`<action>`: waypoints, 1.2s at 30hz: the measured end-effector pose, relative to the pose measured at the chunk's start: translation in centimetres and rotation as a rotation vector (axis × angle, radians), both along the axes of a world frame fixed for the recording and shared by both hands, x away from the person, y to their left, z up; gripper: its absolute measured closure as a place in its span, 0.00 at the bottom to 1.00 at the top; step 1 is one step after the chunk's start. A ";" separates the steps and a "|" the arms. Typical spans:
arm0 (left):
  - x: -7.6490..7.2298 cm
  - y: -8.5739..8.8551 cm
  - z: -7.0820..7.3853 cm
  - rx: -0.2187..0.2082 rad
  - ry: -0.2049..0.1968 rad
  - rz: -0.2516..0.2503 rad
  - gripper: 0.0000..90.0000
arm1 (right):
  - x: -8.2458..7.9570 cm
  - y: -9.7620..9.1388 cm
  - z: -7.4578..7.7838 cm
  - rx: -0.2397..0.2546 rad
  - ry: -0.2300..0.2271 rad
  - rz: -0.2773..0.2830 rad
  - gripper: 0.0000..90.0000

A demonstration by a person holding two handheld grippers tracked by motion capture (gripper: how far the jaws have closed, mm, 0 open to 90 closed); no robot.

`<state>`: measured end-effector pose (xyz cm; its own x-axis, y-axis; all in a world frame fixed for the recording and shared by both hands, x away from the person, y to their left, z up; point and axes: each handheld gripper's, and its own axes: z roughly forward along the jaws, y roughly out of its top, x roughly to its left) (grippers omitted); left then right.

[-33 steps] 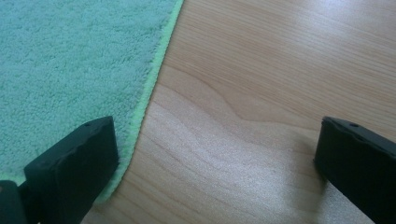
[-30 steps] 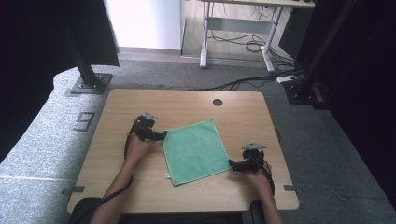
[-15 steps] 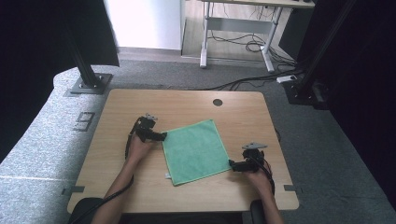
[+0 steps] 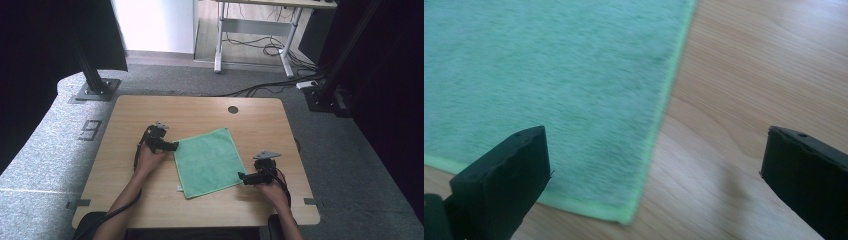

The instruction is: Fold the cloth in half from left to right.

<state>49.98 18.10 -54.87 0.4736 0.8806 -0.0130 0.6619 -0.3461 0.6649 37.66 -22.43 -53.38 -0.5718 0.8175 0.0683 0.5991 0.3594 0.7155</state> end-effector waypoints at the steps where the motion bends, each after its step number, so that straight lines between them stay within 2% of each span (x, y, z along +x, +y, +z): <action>1: 0.0 0.0 0.0 0.000 0.000 0.000 0.01 | -0.1 0.4 0.1 0.002 -0.006 0.015 0.00; 3: 0.0 0.0 0.0 0.000 0.000 0.000 0.01 | -0.1 0.8 0.3 0.006 -0.007 0.026 0.00; 11: 0.0 0.0 0.0 0.002 0.001 -0.001 0.01 | -0.5 4.7 1.1 0.012 -0.020 0.134 0.00; 22: 0.0 0.0 0.0 0.000 -0.002 0.000 0.01 | -1.1 10.1 1.4 0.037 -0.004 0.276 0.00; 29: 0.0 0.0 0.0 -0.002 -0.002 0.001 0.01 | -2.0 13.1 1.0 0.058 0.038 0.350 0.00; 32: 0.0 0.0 0.0 -0.001 -0.002 0.001 0.01 | -2.6 14.3 0.8 0.036 0.037 0.389 0.00; 36: 0.0 0.0 0.0 -0.002 -0.001 0.000 0.00 | -3.2 15.7 0.8 0.038 0.039 0.432 0.09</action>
<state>49.99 18.10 -54.89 0.4738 0.8805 -0.0138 0.6610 -0.3453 0.6662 34.45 -6.76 -52.54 -0.8575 0.4999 0.1218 0.4259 0.5568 0.7131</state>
